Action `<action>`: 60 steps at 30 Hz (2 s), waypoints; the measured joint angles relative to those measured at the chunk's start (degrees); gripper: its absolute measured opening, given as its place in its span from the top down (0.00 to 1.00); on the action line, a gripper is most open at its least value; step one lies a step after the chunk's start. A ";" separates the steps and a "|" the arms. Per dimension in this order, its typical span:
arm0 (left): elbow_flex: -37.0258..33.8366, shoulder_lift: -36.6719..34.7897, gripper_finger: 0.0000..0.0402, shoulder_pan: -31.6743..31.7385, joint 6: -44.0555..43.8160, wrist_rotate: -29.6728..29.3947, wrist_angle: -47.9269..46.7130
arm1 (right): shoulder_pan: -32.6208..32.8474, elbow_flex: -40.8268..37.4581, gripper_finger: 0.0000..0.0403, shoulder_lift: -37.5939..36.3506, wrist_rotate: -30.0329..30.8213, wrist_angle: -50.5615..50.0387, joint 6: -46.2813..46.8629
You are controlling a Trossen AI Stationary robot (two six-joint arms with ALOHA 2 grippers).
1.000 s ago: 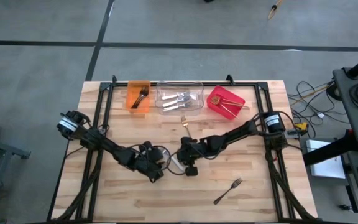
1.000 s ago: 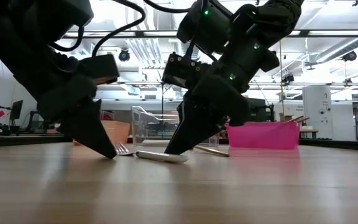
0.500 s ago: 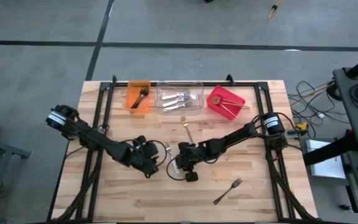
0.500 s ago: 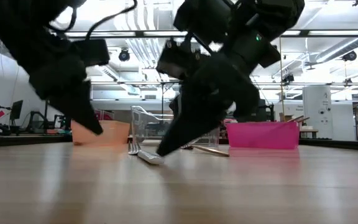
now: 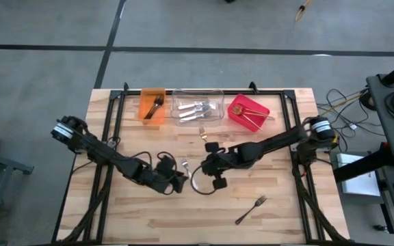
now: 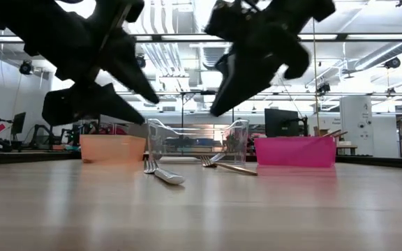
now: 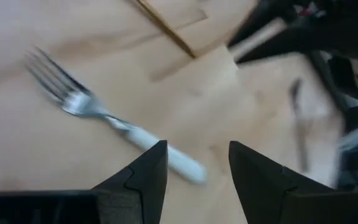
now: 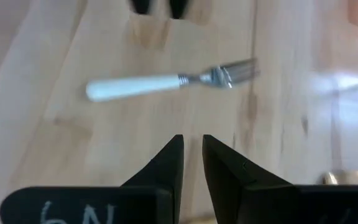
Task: Sort silverware by color (type)
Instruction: Put the white fork into the transparent bin
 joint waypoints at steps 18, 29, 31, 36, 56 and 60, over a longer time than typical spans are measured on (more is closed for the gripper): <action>14.23 13.33 0.62 0.80 -13.07 -1.85 -8.32 | 0.37 -16.45 0.87 -12.51 1.96 5.54 2.48; 26.13 15.10 0.62 2.54 -14.89 -5.12 -32.02 | 0.35 -19.53 0.87 -15.07 3.12 5.72 2.19; 27.07 15.37 0.62 2.65 -15.69 -5.31 -32.17 | 0.35 -20.64 0.87 -15.60 3.12 5.41 2.37; 27.74 16.31 0.62 2.78 -19.61 -5.11 -33.81 | 0.35 -21.30 0.87 -15.76 3.10 5.89 3.10; 28.67 24.63 0.54 3.11 -20.92 -4.23 -34.64 | 0.35 -21.33 0.87 -15.72 3.03 7.14 2.62; 29.43 26.75 0.54 3.22 -20.93 -3.83 -34.89 | 0.35 -21.33 0.87 -15.72 3.03 7.36 2.62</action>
